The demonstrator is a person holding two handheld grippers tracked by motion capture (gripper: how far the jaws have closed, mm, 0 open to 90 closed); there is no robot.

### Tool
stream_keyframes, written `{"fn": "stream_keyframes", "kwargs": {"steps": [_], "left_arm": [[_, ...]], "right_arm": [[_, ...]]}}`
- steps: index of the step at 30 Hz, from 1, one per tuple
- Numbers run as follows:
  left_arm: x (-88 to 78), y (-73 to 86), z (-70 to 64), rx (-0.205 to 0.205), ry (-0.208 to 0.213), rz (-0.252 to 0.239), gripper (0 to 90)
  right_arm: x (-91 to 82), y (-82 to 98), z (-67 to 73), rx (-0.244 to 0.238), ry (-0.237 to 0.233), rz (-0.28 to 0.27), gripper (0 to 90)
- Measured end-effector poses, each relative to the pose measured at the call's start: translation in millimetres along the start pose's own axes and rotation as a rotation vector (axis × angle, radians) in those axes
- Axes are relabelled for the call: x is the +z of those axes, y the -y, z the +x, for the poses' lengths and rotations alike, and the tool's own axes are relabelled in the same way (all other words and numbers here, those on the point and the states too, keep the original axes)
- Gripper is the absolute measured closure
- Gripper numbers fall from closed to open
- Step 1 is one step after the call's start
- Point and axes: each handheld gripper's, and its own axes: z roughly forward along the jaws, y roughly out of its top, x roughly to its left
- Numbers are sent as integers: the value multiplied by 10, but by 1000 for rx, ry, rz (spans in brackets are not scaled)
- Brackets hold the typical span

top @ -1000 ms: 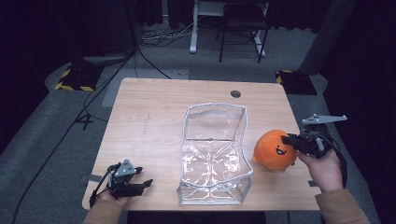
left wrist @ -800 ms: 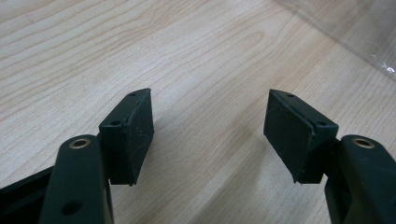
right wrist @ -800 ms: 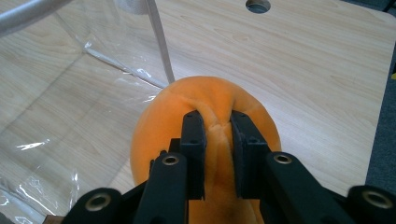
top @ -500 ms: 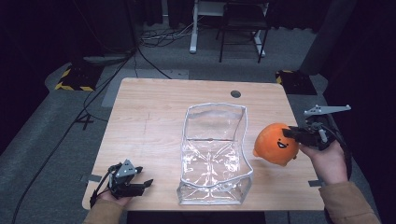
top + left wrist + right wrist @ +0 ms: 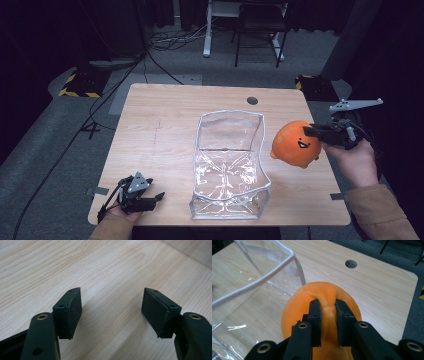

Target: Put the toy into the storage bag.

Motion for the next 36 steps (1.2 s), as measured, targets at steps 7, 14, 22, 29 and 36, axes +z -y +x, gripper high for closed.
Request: {"fn": "stream_keyframes", "kwargs": {"steps": [7,14,22,29,36], "left_arm": [[1,-1,-3,-4,-4,1,332],[1,-1,-4,-4,-5,0,332],[1,-3,-6,-5,-6,2,331],[20,-20,-8,-6,-6,1,323],[19,-22,-9,-5,-7,4,323]], "right_arm": [[-83,-197,64,-29,-5,-28,767],[-137,-365,99,-51,1,-51,768],[-202,-551,139,-64,3,-78,770],[-257,-673,193,-74,0,-96,772],[-353,-772,255,-89,7,-113,773]]}}
